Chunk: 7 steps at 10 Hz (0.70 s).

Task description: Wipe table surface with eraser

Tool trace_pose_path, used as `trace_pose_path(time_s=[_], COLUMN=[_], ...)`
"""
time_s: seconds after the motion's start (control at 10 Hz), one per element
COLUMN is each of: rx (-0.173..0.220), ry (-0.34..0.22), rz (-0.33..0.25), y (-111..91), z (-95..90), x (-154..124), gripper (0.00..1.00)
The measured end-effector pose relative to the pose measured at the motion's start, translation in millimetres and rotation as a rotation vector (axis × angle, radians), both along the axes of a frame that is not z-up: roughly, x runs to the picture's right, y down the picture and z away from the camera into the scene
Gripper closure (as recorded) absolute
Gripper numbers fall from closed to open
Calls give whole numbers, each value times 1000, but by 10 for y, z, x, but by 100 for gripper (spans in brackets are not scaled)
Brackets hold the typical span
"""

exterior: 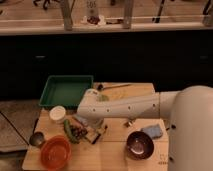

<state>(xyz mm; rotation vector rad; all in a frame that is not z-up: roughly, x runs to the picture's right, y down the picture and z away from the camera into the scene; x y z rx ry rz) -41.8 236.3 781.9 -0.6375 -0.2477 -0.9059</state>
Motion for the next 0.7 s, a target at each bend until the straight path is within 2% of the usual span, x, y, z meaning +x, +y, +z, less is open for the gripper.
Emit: trace_pose_path(time_s=[0.3,0.7], rx=[17,43], ry=[9,81], rz=[-24,30], y=[126,104], z=[-124,-176], x=[103,533], gripper=[96,96])
